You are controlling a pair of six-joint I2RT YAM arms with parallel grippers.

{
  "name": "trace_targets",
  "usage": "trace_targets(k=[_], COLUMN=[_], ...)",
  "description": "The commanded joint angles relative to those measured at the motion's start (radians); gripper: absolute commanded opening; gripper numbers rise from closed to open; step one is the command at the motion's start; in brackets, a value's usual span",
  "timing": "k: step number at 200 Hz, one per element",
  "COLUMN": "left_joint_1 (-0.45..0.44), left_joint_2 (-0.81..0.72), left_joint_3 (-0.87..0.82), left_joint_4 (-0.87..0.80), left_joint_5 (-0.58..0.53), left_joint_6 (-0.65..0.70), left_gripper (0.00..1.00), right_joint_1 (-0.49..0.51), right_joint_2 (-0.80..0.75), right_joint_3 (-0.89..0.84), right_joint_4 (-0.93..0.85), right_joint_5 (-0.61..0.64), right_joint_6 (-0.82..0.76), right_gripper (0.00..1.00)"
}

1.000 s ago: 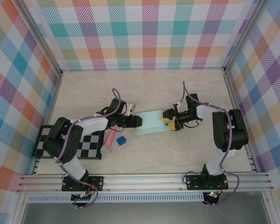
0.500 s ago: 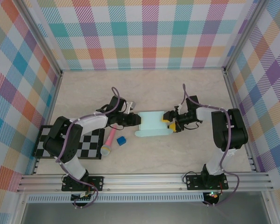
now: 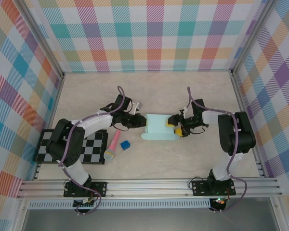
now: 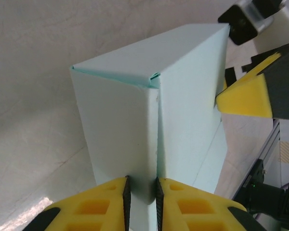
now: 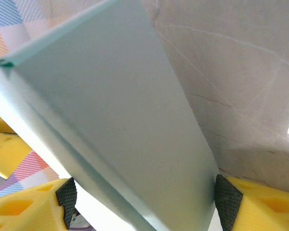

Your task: Fold the paper box

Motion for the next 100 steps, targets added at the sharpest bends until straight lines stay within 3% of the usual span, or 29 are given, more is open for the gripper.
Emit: trace_targets(k=[1, 73, 100], left_joint_1=[0.010, 0.064, 0.069], left_joint_2=[0.016, 0.005, 0.002], left_joint_3=[0.024, 0.041, 0.046], left_joint_4=[-0.056, -0.055, -0.090], left_joint_5=[0.048, 0.107, 0.110], left_joint_6=[-0.003, -0.064, -0.064], left_gripper=[0.21, 0.21, 0.23], right_joint_1=[0.000, -0.028, -0.066], right_joint_2=[-0.069, -0.293, -0.305], right_joint_3=[0.011, -0.051, -0.021], right_joint_4=[-0.041, -0.034, -0.099], right_joint_5=[0.094, 0.281, 0.344], right_joint_6=[-0.076, -0.120, -0.107], right_gripper=[0.78, 0.84, 0.85])
